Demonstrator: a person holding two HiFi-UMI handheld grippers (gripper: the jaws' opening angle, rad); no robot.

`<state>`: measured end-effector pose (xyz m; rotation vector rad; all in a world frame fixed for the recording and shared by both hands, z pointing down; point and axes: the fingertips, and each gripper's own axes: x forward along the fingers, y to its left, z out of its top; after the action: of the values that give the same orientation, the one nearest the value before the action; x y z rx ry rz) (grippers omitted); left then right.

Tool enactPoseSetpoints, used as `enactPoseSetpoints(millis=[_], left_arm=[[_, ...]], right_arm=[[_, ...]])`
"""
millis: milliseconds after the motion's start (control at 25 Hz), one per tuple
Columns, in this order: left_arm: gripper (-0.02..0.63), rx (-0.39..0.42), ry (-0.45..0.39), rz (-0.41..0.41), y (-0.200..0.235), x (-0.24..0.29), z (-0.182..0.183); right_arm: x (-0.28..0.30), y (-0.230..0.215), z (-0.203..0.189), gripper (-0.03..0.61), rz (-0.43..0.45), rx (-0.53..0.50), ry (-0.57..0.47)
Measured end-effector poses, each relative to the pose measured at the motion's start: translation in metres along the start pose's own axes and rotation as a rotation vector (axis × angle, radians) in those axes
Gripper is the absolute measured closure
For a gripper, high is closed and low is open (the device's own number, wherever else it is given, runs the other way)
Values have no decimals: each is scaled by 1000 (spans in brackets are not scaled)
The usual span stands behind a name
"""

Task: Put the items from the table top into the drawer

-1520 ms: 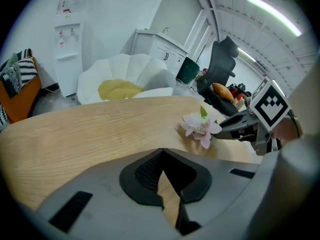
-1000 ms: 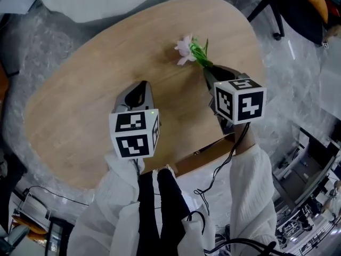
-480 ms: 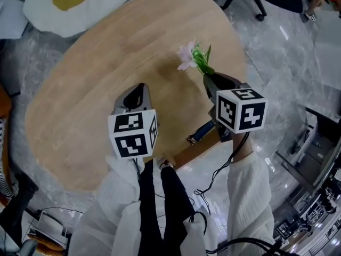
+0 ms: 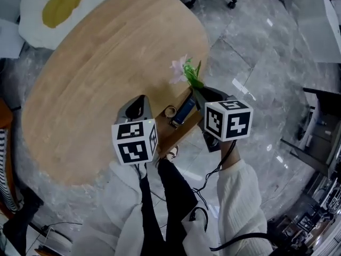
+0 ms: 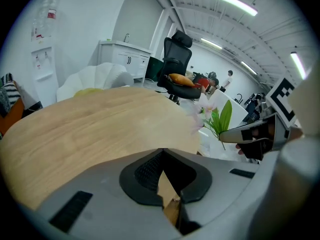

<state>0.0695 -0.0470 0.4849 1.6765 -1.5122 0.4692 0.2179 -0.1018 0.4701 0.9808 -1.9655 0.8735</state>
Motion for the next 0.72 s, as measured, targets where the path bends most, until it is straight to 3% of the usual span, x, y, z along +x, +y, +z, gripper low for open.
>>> enactPoseSetpoints(millis=[360,600,720], left_arm=[[619,-44,-6,42,-48,-59,-48],[620,7,31,63,-32,-80,-72],[620,-11,59,73,-19,-85,-94]], right_arm=[[-65,1,-84,479,27,49,38],[-60,34,-113,479,56,120,47],[-50,51,-141,479,55,104,97]])
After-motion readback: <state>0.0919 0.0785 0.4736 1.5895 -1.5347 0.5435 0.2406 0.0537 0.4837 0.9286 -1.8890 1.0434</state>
